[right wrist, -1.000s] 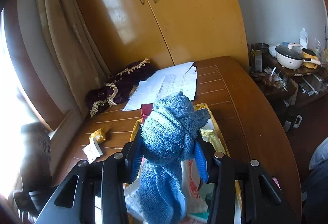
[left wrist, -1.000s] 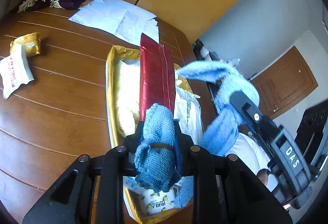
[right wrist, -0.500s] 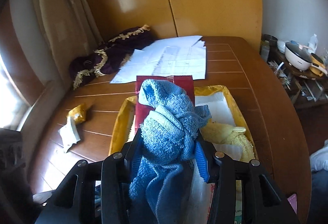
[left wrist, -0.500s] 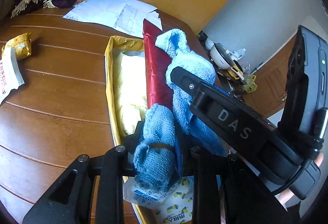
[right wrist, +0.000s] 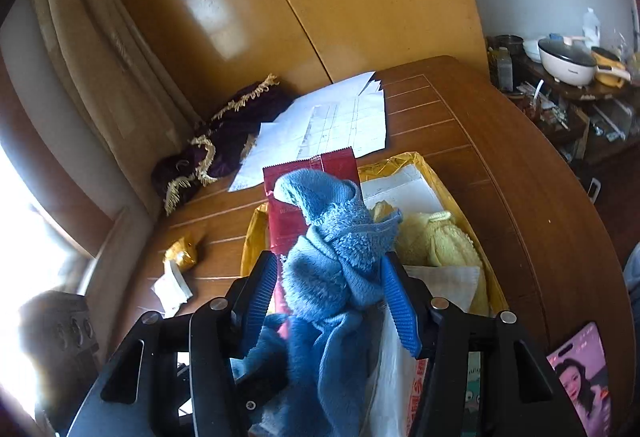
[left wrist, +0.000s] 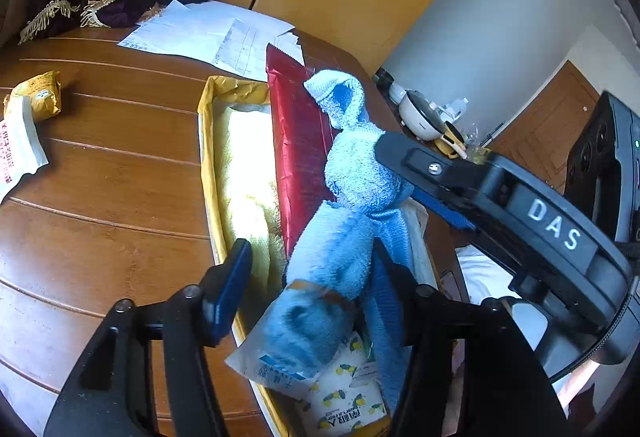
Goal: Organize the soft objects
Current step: 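Lower both blue towels into the box and open both grippers, then withdraw both grippers from the box toward the packets on the table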
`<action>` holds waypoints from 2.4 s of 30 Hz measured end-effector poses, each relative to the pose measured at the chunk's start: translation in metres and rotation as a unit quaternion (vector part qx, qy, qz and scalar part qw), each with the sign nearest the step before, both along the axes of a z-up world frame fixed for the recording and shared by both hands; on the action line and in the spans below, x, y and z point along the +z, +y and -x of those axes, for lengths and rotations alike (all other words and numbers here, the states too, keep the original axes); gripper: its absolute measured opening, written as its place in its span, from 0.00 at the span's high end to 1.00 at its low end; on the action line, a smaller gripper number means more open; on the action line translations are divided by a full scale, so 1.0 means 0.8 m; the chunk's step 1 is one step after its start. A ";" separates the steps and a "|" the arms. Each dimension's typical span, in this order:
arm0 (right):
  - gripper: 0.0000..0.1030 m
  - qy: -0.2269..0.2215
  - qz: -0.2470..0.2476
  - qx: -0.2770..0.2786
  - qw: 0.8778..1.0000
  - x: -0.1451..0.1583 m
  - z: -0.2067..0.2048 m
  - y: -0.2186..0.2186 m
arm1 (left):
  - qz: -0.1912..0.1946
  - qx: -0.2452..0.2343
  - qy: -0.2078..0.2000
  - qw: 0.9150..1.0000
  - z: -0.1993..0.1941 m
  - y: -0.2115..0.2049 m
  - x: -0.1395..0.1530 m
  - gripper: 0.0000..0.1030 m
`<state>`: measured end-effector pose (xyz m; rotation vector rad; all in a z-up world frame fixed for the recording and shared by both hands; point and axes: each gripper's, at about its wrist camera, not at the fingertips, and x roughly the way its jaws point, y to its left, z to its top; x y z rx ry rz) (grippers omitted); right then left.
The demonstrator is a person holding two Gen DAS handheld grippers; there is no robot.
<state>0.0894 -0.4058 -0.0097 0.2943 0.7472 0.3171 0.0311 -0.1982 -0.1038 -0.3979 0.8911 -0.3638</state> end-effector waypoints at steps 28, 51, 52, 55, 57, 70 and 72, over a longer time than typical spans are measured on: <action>0.39 -0.013 -0.027 0.051 0.998 0.006 0.062 0.062 | 0.112 0.053 -0.001 0.992 0.037 0.098 -0.001 0.36; 0.39 -0.009 -0.013 0.085 0.996 0.000 0.073 0.121 | 0.089 0.139 0.008 0.986 0.047 0.169 -0.018 0.36; 0.39 -0.011 -0.014 0.087 0.996 0.001 0.074 0.123 | 0.086 0.142 0.009 0.986 0.047 0.171 -0.018 0.36; 0.39 -0.011 -0.013 0.091 0.996 0.003 0.074 0.128 | 0.076 0.153 0.010 0.985 0.048 0.177 -0.019 0.36; 0.39 -0.010 -0.013 0.094 0.995 0.002 0.074 0.132 | 0.071 0.157 0.011 0.985 0.047 0.180 -0.020 0.36; 0.39 -0.002 -0.004 0.113 0.994 -0.004 0.076 0.147 | 0.050 0.183 0.030 0.981 0.042 0.195 -0.032 0.36; 0.39 -0.003 -0.002 0.123 0.992 -0.004 0.076 0.150 | 0.053 0.187 0.032 0.980 0.041 0.199 -0.033 0.36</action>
